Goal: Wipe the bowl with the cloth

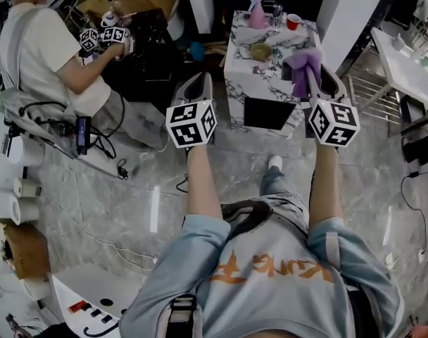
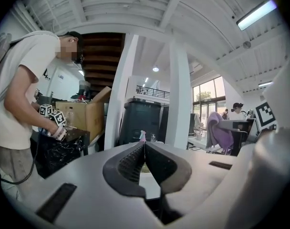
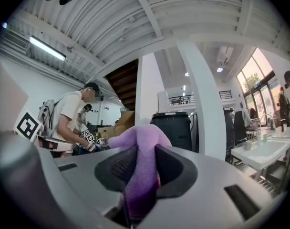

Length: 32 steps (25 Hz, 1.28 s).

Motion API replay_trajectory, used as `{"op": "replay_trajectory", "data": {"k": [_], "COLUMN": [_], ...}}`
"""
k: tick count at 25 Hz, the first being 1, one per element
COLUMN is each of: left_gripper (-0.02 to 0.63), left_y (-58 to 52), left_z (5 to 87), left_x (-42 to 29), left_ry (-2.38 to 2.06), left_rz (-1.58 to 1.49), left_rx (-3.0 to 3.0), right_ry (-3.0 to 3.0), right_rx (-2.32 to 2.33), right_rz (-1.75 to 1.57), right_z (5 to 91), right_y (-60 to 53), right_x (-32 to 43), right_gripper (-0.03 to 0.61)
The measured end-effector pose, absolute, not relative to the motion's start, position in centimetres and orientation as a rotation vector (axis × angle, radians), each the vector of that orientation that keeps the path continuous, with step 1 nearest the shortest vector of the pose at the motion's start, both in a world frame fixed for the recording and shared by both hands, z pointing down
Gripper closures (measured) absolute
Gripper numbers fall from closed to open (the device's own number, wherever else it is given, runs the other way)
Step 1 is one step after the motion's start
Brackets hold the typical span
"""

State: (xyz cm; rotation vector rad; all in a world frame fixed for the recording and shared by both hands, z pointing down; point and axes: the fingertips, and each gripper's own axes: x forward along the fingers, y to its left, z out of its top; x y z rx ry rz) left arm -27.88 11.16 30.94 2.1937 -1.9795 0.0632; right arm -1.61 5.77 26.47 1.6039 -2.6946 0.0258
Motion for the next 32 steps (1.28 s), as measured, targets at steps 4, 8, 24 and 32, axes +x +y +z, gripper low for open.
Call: {"op": "replay_trajectory", "data": {"k": [4,8,24,32], "left_gripper": [0.591,0.591,0.591,0.591], "left_y": [5.8,0.3,-15.3,-19.3], "left_z": [32.7,35.3,37.7,40.9], "left_x": [-24.3,-20.9,-11.9,-11.7], "left_ry": [-1.926,-1.842,-1.719,-1.602], "left_rz": [0.118,0.28,0.588,0.676], "left_rx": [2.216,2.23,2.3,2.318], "right_ry": [-2.663,-2.655,-2.667,-2.62], "right_rx": [1.667,1.665,1.676,1.661], "right_rz": [0.133,0.253,0.442,0.464], "right_z": [28.5,31.4,34.5,36.6], "right_y": [-0.1,-5.5,-20.9,-23.8], "right_x": [2.1,3.8,12.4,11.8], "right_gripper": [0.462,0.462,0.462,0.462]}}
